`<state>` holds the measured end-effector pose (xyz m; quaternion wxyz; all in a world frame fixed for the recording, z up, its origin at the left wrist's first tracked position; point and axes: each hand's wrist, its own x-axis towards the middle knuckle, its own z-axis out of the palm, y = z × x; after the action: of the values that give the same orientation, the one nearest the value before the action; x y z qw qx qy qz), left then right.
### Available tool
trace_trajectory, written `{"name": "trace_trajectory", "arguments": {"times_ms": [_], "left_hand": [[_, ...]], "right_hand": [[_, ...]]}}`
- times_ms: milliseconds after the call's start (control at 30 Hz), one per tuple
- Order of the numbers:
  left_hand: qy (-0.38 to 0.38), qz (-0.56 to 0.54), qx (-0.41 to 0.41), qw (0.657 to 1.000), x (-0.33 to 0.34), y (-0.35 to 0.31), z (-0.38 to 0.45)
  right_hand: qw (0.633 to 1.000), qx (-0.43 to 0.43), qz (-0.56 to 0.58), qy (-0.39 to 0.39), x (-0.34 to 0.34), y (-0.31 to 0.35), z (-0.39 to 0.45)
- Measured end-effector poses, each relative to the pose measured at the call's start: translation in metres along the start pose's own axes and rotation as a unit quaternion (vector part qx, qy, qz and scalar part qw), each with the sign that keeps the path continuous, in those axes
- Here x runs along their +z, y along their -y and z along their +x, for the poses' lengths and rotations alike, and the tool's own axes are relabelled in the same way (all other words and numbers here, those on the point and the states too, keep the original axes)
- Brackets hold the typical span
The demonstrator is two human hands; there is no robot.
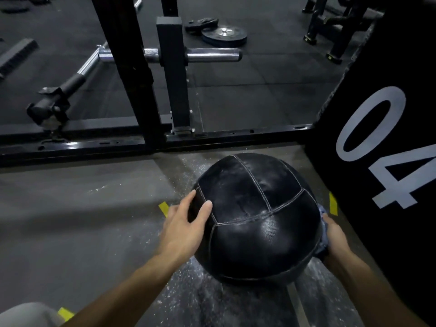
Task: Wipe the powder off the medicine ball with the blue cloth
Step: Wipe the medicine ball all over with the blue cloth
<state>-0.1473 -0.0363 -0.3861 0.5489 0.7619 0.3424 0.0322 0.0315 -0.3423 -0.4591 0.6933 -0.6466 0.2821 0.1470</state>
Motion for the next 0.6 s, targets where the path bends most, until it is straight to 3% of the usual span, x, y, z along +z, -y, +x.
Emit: {"name": "trace_trajectory", "arguments": {"times_ms": [67,200,300,400,467,600], "left_hand": [[-0.01,0.019,0.016,1.0,0.002,-0.001,-0.001],[-0.051,0.057,0.066,0.995,-0.006,-0.009,0.006],[-0.005,0.061,0.115,0.992,-0.001,-0.012,0.01],[0.035,0.067,0.14,0.987,0.012,-0.008,0.005],[0.027,0.074,0.149,0.986,0.019,-0.005,0.003],[0.003,0.115,0.167,0.979,0.028,-0.007,-0.007]], "right_hand": [[0.998,0.032,-0.042,-0.027,-0.006,0.007,-0.002],[0.992,-0.018,-0.114,-0.041,-0.004,0.032,-0.011],[0.996,-0.032,-0.074,-0.047,0.012,0.064,-0.011],[0.989,-0.05,-0.142,-0.009,0.035,0.087,0.004],[0.971,-0.071,-0.229,0.025,0.043,0.094,0.021],[0.939,-0.149,-0.293,0.099,0.056,0.117,0.004]]}}
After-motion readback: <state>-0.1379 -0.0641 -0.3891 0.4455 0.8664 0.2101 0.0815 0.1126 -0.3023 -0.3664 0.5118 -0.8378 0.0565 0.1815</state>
